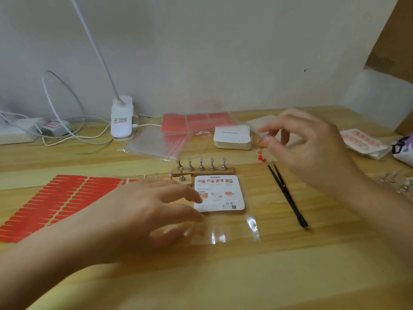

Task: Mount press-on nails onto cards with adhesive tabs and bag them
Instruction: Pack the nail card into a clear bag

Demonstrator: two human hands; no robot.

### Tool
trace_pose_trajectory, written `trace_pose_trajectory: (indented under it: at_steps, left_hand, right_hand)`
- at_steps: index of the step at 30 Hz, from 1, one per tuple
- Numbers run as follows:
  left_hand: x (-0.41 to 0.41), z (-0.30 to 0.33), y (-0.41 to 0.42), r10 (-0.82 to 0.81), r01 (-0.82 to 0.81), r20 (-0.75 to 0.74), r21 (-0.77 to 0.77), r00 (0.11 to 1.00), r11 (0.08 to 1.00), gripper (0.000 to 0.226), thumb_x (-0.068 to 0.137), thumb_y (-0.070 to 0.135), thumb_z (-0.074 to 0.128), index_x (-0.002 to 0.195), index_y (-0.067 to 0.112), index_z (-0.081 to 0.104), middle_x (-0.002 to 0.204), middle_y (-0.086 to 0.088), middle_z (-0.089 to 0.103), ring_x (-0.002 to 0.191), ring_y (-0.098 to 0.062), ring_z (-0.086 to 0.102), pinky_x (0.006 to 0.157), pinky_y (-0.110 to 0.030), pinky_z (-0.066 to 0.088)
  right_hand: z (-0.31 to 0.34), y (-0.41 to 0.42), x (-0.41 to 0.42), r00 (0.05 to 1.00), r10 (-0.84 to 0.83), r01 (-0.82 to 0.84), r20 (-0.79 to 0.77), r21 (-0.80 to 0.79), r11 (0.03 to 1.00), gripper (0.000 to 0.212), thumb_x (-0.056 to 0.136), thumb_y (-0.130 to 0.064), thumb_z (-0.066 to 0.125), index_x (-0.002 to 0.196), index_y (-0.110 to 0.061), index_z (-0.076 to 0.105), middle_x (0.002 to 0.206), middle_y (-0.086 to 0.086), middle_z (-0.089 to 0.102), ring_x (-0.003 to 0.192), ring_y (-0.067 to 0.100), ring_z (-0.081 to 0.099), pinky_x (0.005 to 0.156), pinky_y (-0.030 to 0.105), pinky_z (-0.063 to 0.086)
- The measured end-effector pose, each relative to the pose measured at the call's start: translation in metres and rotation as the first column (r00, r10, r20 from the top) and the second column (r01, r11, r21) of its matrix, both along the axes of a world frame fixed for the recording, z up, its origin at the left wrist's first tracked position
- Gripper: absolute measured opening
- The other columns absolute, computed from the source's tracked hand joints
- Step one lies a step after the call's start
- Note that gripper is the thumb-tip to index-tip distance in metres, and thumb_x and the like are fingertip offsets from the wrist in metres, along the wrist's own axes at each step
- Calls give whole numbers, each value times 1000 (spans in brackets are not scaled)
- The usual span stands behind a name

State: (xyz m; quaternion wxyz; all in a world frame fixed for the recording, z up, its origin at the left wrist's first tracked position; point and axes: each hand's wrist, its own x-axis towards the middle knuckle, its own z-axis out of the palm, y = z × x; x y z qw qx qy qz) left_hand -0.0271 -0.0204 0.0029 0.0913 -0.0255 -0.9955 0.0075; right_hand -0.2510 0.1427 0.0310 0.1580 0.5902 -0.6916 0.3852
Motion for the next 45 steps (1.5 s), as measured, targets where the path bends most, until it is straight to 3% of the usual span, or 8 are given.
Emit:
trace_pose_trajectory:
  at_steps: [4,9,15,21,24,30,36,45]
  left_hand:
    - [-1,2,12,-127,125,-50,-35,991,992,23,85,33,55,98,24,72,109,4,67,92,-16,67,76,-32,56]
    - [-6,2,20,-194,189,-117,-52,974,981,25,88,26,50,83,18,72,102,0,70,84,-18,67,68,-30,55]
    - [-7,-13,18,84,48,-284,427,955,903,13,81,33,53,91,33,60,100,18,67,91,3,63,71,-25,53]
    - [-10,-20,22,215,16,-307,607,927,794,16,81,39,52,94,35,59,89,18,69,79,-2,67,70,-31,54]
    - [-11,-21,25,227,36,-328,634,917,772,15,81,39,52,93,33,59,89,16,69,80,-2,67,68,-30,55]
    - [-9,-21,25,188,34,-275,640,943,768,13,82,37,54,89,29,61,91,17,67,83,-4,66,67,-30,54]
    - [-10,-24,27,177,-49,-195,527,965,848,39,72,56,59,106,37,60,97,20,60,90,2,58,74,-24,48]
    - [-15,-22,28,169,-19,-207,578,964,816,12,78,29,66,83,23,74,81,12,63,73,0,57,60,-11,42]
  right_hand:
    - [-16,14,11,977,123,-102,-177,122,987,14,81,-10,61,91,-13,71,79,-2,62,67,13,56,69,29,45]
    - [-36,24,19,945,164,-116,-282,178,977,13,77,-9,64,85,-15,72,80,-4,64,74,10,58,71,29,44]
    - [-43,26,23,967,200,-163,-161,217,963,24,78,-15,52,93,-17,71,87,-7,62,80,1,52,71,32,42]
    - [-45,30,30,964,255,-219,-71,330,918,41,69,-35,59,107,-24,66,104,-13,59,97,-3,50,90,23,33]
    - [-48,26,35,968,242,-213,-63,296,931,39,73,-47,63,104,-25,67,102,-14,61,96,1,53,89,23,33]
    - [-53,19,37,967,255,-251,6,190,949,21,83,-34,58,82,-20,74,86,-14,66,82,-1,58,78,23,40]
    - [-55,19,39,970,240,-242,29,175,954,24,84,-33,56,79,-18,74,80,-14,67,76,-1,58,74,22,40]
    - [-57,21,37,971,231,-237,55,164,958,23,84,-34,56,81,-19,74,76,-15,65,72,-1,56,69,21,39]
